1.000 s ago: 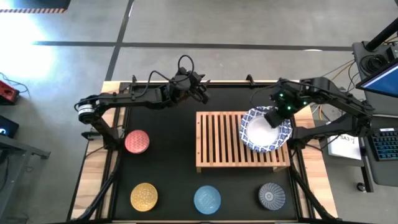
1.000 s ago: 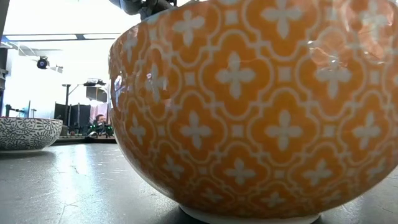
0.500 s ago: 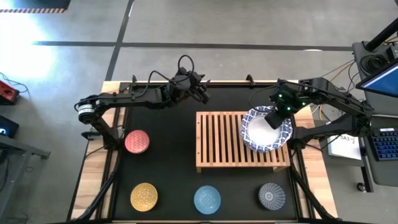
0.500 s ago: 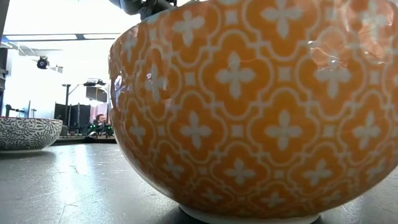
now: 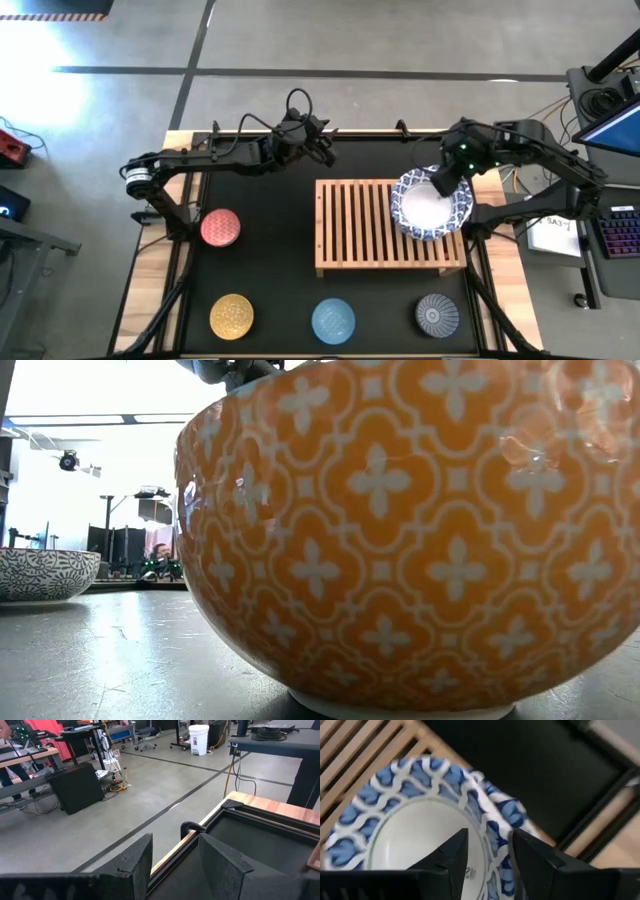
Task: Place and stack bowls onto a shelf
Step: Stack the big white and blue bowl on top of the big white and blue bowl
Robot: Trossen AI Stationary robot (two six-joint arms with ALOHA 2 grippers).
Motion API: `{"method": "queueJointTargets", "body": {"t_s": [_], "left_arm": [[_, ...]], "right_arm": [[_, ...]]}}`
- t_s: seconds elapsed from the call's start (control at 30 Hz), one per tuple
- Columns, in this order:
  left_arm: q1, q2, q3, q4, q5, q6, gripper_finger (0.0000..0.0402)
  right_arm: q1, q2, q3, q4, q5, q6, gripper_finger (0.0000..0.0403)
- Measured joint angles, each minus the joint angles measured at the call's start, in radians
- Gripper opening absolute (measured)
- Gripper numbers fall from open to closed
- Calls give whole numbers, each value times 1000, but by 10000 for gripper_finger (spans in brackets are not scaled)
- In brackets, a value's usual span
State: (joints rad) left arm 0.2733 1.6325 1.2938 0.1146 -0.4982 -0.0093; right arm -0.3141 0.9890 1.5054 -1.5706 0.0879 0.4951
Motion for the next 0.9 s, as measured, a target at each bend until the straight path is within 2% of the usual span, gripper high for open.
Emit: {"method": "queueJointTargets", "body": {"t_s": [0.07,0.3,0.43,0.5,0.9], "left_arm": [[0,0,0,-3,0,0,144],[0,0,0,-4,0,0,144],[0,0,0,-8,0,0,144],[0,0,0,-13,0,0,144],[0,0,0,-20,1,0,144]], "right_arm": [[-1,0,6,-1,40,-1,143],[0,12,6,-1,64,1,130],[0,23,4,0,192,1,116],[-1,30,4,-1,220,-1,107],[-1,81,-39,0,216,-29,45]]}}
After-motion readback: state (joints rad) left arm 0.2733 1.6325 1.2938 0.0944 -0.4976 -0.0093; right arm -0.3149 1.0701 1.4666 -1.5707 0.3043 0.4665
